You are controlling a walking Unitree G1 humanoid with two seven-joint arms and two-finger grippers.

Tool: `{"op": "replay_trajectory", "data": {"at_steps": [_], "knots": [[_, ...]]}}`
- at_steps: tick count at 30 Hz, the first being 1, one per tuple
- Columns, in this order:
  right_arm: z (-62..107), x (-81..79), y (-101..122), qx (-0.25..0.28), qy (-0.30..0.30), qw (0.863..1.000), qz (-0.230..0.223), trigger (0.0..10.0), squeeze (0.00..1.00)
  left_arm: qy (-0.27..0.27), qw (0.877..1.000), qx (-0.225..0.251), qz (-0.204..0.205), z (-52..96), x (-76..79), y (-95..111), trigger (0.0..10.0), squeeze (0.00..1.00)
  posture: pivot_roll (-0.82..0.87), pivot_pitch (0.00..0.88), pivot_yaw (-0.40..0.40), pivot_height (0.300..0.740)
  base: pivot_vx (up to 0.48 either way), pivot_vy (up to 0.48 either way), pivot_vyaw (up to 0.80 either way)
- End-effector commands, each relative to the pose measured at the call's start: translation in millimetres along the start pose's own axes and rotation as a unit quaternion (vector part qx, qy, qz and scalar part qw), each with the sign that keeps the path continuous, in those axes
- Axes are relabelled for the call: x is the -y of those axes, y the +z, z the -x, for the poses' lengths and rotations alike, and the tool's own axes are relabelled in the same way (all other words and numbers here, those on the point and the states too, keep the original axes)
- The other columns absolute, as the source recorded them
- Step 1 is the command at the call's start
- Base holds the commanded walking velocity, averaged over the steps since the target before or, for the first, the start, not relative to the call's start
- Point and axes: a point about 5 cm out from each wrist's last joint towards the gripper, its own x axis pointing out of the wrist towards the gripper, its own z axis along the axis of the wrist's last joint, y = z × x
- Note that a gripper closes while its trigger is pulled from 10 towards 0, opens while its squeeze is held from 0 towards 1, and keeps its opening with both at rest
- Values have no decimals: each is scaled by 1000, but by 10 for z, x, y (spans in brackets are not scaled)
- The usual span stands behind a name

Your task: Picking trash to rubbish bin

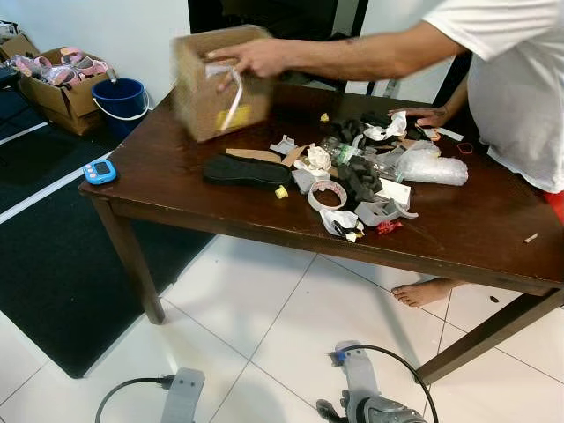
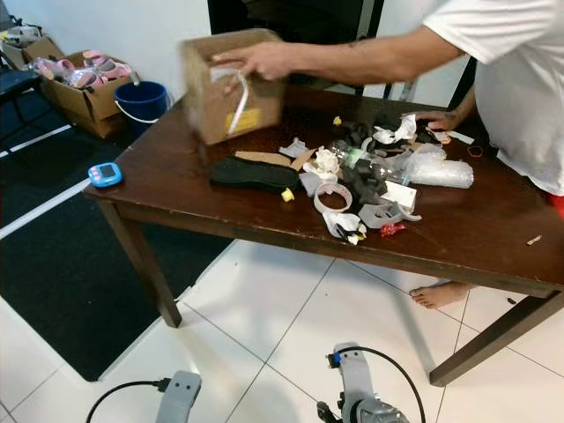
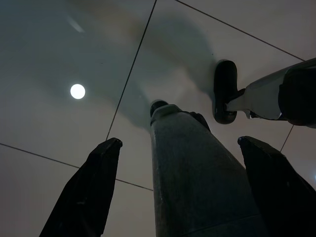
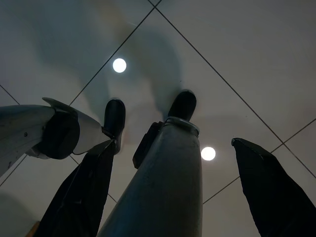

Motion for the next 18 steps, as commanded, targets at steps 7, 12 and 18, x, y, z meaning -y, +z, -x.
{"op": "replay_trajectory", "data": {"at_steps": [7, 12, 18], "knots": [[0, -5, -35, -5, -2, 1000, -7, 10000, 0, -5, 1000, -3, -2, -8, 35, -4, 10000, 0, 70, 45, -43, 740, 0, 0, 0], [-2, -8, -27, -4, -2, 1000, -7, 10000, 0, -4, 1000, -2, -2, -7, 23, 3, 10000, 0, 68, 46, -41, 740, 0, 0, 0], [-3, -10, -23, -4, -2, 1000, -8, 10000, 0, -4, 1000, -2, -1, -6, 21, 3, 10000, 0, 69, 47, -42, 740, 0, 0, 0]]}}
